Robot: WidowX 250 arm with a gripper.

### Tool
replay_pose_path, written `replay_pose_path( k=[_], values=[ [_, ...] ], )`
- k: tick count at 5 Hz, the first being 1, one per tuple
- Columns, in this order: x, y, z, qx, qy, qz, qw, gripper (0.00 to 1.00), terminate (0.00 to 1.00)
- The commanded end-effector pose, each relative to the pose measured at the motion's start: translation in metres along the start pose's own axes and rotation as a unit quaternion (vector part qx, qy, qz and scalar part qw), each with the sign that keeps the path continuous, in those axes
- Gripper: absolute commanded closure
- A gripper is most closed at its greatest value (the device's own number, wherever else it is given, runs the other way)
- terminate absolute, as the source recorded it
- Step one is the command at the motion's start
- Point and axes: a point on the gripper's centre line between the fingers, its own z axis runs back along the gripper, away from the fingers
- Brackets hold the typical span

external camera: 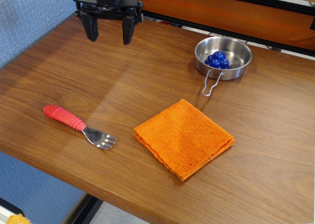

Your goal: Move the orange cloth to the right of the red-handled fork.

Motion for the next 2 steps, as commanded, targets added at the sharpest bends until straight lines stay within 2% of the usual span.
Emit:
replay_pose_path(
  k=[1,2],
  values=[
    [0.0160,0.0073,0.0251,-0.004,-0.050,-0.003,0.9987,0.00,0.00],
    [0.0160,0.0073,0.0251,-0.004,-0.050,-0.003,0.9987,0.00,1.00]
  ],
)
